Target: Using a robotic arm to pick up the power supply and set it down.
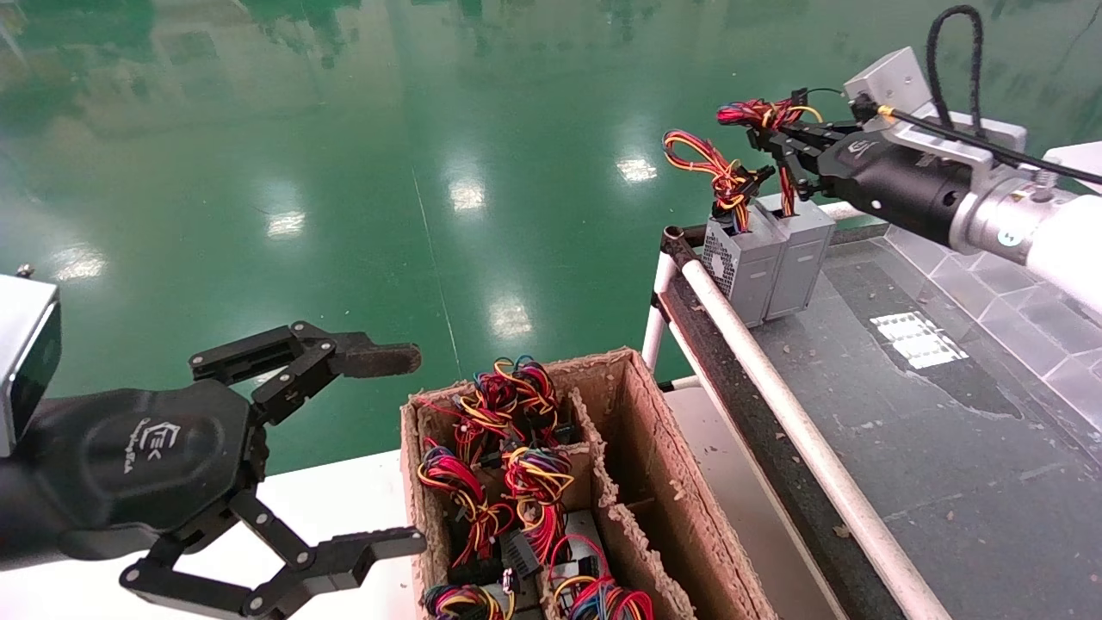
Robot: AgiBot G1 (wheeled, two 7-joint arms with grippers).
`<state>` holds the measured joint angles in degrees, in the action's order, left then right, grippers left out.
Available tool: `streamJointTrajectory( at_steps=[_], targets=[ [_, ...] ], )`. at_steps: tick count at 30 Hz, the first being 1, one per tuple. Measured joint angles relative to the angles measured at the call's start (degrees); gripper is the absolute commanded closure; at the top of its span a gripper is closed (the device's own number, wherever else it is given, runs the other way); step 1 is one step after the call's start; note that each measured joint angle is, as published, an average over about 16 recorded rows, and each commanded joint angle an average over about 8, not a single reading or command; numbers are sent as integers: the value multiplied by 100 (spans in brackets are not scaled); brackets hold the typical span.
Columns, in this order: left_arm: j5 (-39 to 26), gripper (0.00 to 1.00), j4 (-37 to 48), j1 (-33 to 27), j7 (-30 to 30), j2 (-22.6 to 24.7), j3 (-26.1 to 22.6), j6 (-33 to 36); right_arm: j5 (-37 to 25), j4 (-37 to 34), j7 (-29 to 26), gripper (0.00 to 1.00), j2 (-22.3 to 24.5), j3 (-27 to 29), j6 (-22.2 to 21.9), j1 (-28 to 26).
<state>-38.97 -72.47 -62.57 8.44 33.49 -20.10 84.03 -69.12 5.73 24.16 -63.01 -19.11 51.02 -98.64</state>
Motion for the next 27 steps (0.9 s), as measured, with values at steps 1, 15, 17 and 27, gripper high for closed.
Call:
streamJointTrajectory(
  at_steps=[1, 15, 17, 27],
  targets=[
    [0, 0, 0, 0, 0, 0, 0, 0, 8, -25, 36, 100, -25, 6, -22, -5],
    [1, 0, 0, 0, -1, 0, -1, 0, 117, -298, 418, 0, -168, 89, -177, 1],
    [1, 0, 0, 0, -1, 0, -1, 0, 128, -330, 447, 0, -164, 98, -187, 2],
    [1, 0, 0, 0, -1, -1, -2, -1, 168, -464, 508, 0, -83, 128, -189, -8]
  ],
)
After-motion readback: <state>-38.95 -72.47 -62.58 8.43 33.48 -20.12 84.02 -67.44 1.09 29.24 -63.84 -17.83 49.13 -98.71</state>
